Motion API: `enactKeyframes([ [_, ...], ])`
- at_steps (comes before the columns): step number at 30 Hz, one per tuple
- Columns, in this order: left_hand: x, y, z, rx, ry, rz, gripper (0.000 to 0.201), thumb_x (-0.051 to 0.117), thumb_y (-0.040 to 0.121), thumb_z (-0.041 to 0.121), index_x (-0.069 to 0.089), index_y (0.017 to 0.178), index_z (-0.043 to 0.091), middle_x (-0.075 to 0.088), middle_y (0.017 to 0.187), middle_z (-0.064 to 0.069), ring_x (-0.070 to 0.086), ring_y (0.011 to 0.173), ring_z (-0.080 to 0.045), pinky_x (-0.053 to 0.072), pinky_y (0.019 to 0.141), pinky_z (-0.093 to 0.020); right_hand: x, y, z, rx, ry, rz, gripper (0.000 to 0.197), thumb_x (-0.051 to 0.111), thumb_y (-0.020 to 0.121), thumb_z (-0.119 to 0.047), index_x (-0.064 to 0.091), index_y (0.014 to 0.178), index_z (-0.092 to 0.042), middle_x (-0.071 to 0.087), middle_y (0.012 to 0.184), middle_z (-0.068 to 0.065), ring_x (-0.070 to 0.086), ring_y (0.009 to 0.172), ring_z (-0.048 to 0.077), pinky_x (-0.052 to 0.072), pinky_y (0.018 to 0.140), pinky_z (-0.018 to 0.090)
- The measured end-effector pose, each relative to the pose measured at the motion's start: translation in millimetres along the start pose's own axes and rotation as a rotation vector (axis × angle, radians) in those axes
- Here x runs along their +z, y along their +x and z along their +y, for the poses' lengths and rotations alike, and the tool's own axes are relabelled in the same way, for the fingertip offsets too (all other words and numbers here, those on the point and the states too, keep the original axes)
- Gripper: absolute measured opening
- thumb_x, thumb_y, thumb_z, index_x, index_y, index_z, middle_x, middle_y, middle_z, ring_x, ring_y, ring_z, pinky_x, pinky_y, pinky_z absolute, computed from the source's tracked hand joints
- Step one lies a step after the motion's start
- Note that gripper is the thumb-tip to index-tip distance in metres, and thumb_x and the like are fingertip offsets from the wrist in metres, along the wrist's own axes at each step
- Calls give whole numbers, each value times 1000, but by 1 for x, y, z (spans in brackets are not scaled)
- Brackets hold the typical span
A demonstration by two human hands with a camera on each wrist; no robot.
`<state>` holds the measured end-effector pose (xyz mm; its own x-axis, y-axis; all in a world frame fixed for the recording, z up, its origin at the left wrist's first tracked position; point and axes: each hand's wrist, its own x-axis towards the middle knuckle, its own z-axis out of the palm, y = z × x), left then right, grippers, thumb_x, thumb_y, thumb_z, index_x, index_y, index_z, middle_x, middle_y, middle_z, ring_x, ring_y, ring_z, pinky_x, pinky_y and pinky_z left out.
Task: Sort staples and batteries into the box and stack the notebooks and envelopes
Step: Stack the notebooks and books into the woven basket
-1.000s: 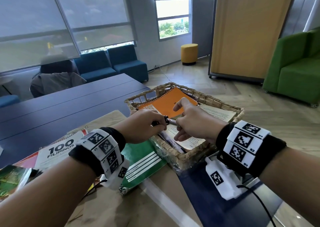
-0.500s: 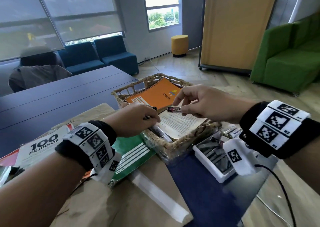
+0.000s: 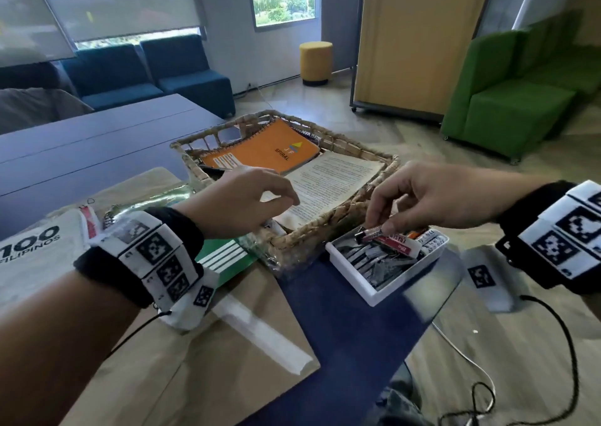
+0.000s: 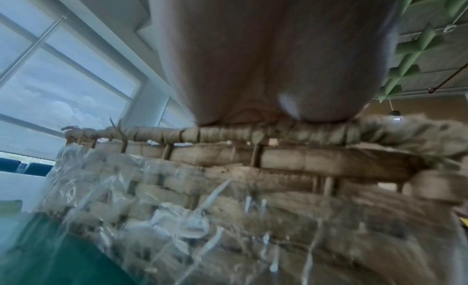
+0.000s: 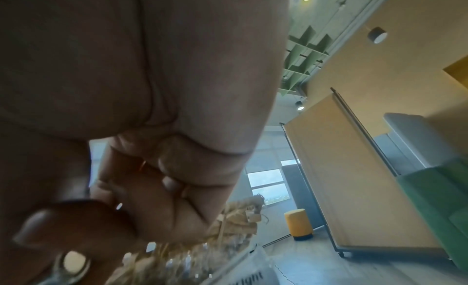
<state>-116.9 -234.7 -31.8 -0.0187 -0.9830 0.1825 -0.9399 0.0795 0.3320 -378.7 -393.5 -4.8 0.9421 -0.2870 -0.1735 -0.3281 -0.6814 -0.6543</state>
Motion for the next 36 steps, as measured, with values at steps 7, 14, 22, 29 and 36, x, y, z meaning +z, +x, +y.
enactKeyframes([
  [7, 4, -1, 0, -9, 8, 17, 18, 58, 101, 33, 76, 106, 34, 69, 104, 20, 59, 97, 9, 40, 82, -13, 12, -1, 4, -2, -189, 51, 18, 85, 82, -16, 79, 89, -31, 69, 65, -14, 64, 58, 9, 49, 58, 22],
  [14, 2, -2, 4, -16, -3, 21, 18, 59, 101, 31, 76, 105, 33, 69, 105, 21, 60, 97, 10, 37, 78, -4, 16, 1, 0, -51, -222, 120, 15, 82, 81, -12, 79, 87, -25, 64, 61, -26, 59, 55, 0, 41, 56, 11],
  [22, -22, -16, -3, -67, -5, 123, 16, 63, 100, 24, 78, 103, 28, 67, 97, 21, 61, 92, 3, 41, 79, -11, 8, 25, -42, -200, -85, 312, 12, 75, 89, -13, 79, 87, -24, 71, 79, -15, 61, 62, -1, 43, 60, 10],
  [29, -40, -48, -24, -249, 106, 120, 29, 60, 101, 31, 68, 129, 26, 60, 129, 10, 57, 110, -5, 45, 99, -26, 16, 114, -77, -114, -160, 123, 13, 70, 96, -20, 73, 108, -21, 73, 95, -1, 67, 71, 8, 54, 62, 24],
  [36, -30, -57, -29, -509, 136, -123, 68, 29, 108, 51, 9, 164, 17, -2, 171, -3, 4, 158, -21, 9, 126, -37, 34, 174, -108, 56, -740, -42, 31, 56, 100, -20, 61, 130, -12, 66, 121, 7, 62, 108, 25, 54, 96, 39],
])
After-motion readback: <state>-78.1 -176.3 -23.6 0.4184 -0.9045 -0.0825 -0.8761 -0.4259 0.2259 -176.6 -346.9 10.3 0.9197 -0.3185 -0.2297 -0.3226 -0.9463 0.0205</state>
